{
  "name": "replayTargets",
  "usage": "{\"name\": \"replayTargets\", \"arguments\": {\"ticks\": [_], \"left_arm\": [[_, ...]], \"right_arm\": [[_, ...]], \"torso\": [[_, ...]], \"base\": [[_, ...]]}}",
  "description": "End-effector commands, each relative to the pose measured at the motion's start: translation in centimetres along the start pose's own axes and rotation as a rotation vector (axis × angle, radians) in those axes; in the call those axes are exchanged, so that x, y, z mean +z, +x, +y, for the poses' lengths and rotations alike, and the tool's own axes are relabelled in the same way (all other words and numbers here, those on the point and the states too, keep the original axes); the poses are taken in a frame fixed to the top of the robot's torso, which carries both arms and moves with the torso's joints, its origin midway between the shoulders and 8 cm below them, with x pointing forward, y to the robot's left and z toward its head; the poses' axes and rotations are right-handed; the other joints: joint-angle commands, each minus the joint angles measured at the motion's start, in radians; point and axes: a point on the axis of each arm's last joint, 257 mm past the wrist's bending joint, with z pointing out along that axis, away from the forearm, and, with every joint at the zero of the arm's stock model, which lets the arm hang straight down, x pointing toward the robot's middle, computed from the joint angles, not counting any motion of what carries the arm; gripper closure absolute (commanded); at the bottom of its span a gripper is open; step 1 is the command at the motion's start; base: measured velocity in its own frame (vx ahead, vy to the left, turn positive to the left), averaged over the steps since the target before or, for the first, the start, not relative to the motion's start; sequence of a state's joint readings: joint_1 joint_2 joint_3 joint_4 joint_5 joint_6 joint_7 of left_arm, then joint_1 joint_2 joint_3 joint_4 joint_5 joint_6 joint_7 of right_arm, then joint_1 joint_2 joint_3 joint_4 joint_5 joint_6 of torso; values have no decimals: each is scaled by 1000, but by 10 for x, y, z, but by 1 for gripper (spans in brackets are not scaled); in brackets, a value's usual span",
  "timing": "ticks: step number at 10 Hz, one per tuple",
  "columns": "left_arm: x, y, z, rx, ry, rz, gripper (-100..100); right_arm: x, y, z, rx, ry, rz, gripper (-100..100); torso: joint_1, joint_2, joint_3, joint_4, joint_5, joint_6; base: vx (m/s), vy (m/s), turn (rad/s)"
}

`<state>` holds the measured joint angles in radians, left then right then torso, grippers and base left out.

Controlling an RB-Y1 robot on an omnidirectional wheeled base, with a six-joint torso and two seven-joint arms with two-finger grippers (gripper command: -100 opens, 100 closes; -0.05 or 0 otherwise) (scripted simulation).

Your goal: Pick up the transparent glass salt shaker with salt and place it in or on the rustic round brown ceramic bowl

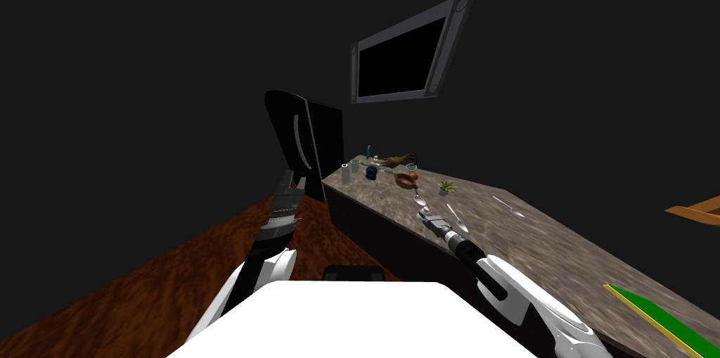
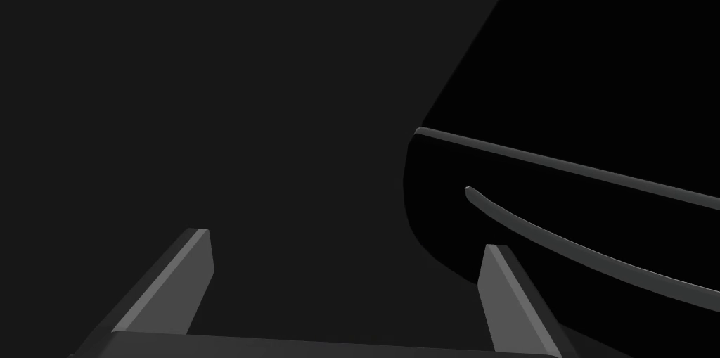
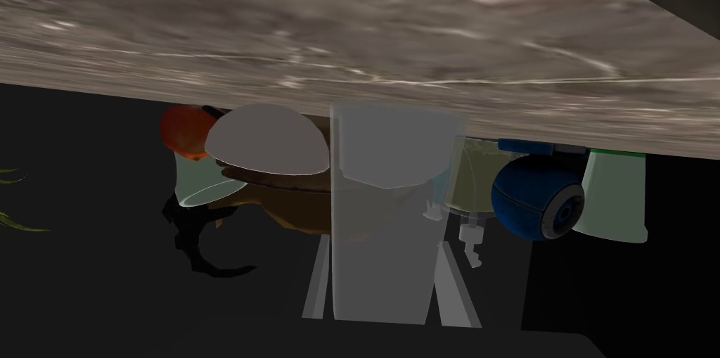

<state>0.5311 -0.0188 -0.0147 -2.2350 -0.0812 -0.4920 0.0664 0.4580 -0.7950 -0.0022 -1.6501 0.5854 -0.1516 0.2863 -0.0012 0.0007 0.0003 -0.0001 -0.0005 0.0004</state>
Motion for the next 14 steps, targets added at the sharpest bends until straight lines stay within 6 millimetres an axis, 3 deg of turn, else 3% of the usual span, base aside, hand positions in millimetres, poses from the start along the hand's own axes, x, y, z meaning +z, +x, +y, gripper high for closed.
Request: {"name": "replayTargets", "arguments": {"ticks": [1,6,7,8,14], "left_arm": [[0,0,0,0,0,0,0],[0,0,0,0,0,0,0],[0,0,0,0,0,0,0],[0,0,0,0,0,0,0],[0,0,0,0,0,0,0]], "right_arm": [[-2,0,2,-2,1,1,100],[-6,1,8,0,-1,4,100],[-6,1,8,-1,-1,5,0],[-9,8,5,3,2,22,100],[-12,4,-39,-4,60,63,100]], "torso": [[0,0,0,0,0,0],[0,0,0,0,0,0],[1,-1,0,0,0,0],[1,-1,0,0,0,0],[-4,19,6,-7,-10,9]], "base": [[-11,-19,-2],[-12,-15,-3],[0,0,0],[-89,38,-9],[-200,44,37]]}}
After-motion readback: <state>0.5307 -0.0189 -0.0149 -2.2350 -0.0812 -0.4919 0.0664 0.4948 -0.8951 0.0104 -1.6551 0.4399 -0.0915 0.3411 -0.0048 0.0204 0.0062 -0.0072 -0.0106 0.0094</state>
